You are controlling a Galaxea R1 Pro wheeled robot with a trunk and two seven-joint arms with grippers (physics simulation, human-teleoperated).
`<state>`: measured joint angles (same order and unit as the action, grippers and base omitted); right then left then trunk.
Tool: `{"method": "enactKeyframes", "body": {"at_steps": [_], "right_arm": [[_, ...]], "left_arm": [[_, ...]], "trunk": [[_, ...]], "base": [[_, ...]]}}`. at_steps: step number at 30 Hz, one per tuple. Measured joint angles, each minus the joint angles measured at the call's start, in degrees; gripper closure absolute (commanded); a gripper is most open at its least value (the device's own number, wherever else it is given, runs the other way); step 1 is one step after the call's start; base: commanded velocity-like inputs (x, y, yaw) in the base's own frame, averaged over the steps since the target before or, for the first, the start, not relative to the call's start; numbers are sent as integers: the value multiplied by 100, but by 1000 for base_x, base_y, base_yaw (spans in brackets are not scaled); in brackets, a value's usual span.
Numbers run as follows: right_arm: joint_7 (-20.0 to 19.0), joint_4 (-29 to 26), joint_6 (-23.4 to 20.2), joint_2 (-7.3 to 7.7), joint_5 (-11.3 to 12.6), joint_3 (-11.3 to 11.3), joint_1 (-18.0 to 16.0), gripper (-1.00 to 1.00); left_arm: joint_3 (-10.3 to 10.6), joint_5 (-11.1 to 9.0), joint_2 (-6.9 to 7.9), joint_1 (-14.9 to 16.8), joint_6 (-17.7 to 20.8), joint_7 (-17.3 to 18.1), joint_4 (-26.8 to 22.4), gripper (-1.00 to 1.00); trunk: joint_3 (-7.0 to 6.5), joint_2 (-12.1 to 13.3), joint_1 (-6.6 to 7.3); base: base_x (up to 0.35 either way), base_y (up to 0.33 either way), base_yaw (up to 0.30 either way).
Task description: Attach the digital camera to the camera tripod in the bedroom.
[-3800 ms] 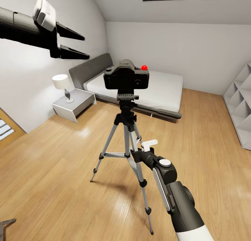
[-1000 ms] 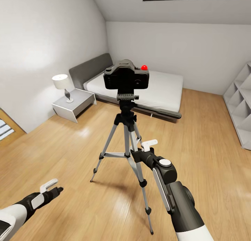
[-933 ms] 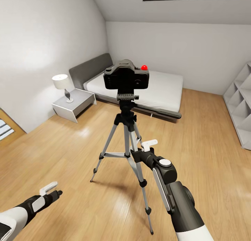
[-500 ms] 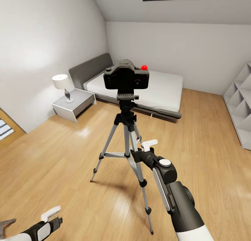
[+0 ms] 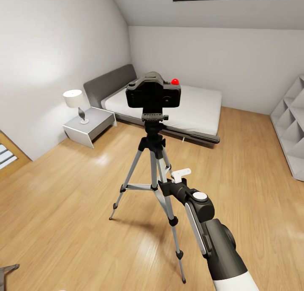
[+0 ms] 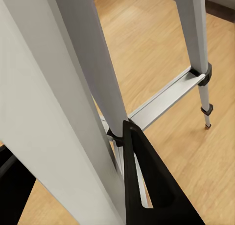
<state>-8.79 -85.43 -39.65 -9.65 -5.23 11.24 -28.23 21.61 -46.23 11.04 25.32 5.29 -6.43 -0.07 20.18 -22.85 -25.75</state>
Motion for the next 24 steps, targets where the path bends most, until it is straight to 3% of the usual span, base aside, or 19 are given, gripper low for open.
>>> {"method": "enactKeyframes", "body": {"at_steps": [12,24], "right_arm": [[0,-1,1,0,0,3,2,100],[1,-7,-2,0,-5,13,2,100]], "left_arm": [[3,64,-151,-668,6,9,0,-100],[5,68,-305,-937,-11,16,0,-100]], "trunk": [[0,0,0],[0,0,0]], "base": [[0,0,0],[0,0,0]]}}
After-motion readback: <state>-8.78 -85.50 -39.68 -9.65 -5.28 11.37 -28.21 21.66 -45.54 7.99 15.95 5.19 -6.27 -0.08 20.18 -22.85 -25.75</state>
